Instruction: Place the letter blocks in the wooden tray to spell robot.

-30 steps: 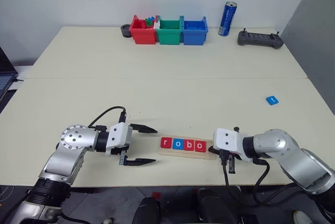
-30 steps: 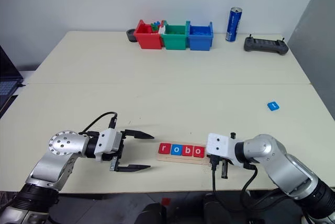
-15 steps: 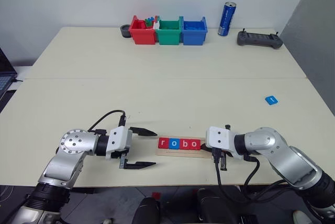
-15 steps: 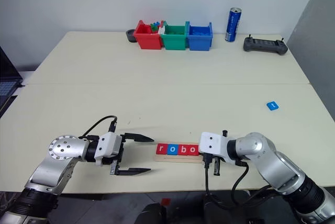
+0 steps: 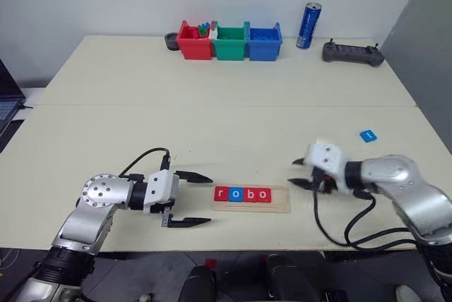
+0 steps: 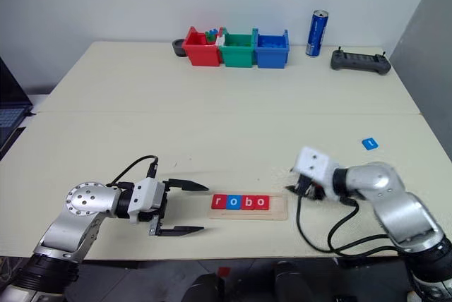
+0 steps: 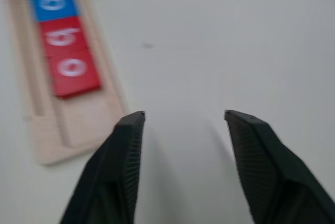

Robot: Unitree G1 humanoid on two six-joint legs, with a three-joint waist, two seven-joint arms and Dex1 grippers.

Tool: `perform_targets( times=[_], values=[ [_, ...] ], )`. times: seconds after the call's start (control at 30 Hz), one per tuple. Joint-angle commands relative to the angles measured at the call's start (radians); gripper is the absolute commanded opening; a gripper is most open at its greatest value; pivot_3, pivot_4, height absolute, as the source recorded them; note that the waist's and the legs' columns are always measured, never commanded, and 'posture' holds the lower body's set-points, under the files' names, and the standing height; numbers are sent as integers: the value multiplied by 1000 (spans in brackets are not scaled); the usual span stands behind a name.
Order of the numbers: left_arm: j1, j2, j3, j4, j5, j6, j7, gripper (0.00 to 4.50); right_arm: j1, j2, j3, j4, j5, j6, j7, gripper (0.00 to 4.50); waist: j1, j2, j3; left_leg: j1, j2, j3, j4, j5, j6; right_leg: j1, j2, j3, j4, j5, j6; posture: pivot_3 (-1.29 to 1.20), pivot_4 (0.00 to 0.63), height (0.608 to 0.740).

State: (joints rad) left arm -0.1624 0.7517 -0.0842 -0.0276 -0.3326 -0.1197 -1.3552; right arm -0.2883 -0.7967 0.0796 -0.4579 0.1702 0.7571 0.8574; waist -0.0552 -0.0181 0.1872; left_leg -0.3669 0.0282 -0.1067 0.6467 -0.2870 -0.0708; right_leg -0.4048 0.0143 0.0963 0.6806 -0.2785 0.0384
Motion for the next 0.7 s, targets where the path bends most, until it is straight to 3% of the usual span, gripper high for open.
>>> perform_targets(
  times=[0.03, 0.1, 0.3, 0.53, 0.7],
  values=[
    [2, -4, 14, -4, -10, -20, 3, 4500, 28, 46, -166, 101, 6, -23, -118, 3728, 0, 0, 0, 0, 0, 0, 0, 0, 0, 0, 0, 0, 0, 0, 0, 0, 150, 740],
    [-1, -7, 11, -1, -10, -22, 0, 4500, 21, 76, -221, 203, -7, -64, -184, 4465, -1, 0, 0, 0, 0, 0, 0, 0, 0, 0, 0, 0, 0, 0, 0, 0, 150, 740],
    [-24, -17, -7, -1, 0, -15, -1, 4500, -120, 134, -285, 541, -51, -192, -353, 4465, -9, 1, 0, 1, 0, 1, 0, 0, 0, 0, 0, 1, 1, 0, 0, 0, 150, 740],
    [-56, -16, -21, -28, -2, 20, 6, 4500, -353, 115, -269, 1058, -67, -338, -350, 4465, -15, 1, 0, 1, 0, 2, -1, 0, 0, 0, 0, 2, 1, 0, 0, 0, 150, 740],
    [-56, -7, -15, -47, -5, 38, 9, 4500, -454, 104, -265, 1300, -70, -353, -318, 4465, -24, 1, 0, 1, 0, 2, -1, 0, 0, 0, 0, 2, 1, 0, -1, 0, 150, 740]
  ],
)
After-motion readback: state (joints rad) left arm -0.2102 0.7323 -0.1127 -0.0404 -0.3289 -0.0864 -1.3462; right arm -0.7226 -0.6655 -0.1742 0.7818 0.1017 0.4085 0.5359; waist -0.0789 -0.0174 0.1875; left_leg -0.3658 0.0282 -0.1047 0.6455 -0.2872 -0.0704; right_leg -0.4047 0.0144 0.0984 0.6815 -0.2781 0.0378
